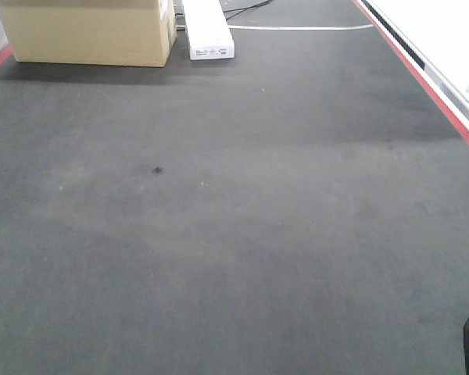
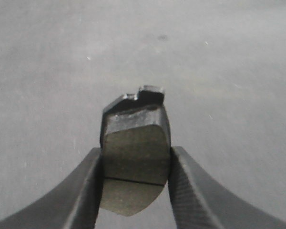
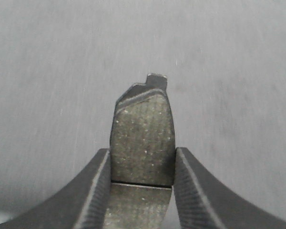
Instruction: Move and align brake pads A on conveyor
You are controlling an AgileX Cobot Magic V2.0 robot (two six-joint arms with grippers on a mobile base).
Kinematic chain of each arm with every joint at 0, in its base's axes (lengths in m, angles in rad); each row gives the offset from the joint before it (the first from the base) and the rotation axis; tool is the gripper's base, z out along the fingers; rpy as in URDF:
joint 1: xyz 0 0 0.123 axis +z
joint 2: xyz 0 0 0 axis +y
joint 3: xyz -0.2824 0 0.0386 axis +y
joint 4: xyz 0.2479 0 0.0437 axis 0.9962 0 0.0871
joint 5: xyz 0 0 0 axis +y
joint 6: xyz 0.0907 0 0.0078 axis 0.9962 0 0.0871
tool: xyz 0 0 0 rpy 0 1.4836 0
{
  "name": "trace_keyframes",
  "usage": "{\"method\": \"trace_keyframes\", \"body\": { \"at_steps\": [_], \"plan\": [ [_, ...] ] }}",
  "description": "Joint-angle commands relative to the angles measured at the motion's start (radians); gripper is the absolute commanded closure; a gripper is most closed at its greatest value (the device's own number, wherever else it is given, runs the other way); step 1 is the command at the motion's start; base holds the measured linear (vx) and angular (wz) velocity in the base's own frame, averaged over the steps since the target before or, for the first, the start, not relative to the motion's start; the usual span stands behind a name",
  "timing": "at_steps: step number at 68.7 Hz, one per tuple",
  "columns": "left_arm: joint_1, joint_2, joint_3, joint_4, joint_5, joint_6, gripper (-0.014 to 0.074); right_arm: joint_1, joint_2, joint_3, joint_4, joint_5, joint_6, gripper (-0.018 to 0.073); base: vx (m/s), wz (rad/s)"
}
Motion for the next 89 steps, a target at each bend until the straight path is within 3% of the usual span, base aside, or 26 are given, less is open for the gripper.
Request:
{"method": "trace_keyframes", "body": {
  "at_steps": [1, 89],
  "plan": [
    [-0.001, 0.005, -0.03, -0.002, -0.094, 0.0, 0.0602, -0.006, 0.002, -0.031, -0.005, -0.068, 0.0, 0.0566, 0.17, 0.04],
    [-0.001, 0.005, -0.03, -0.002, -0.094, 0.0, 0.0602, -0.006, 0.002, -0.031, -0.005, -0.068, 0.0, 0.0566, 0.05, 0.02]
  ]
}}
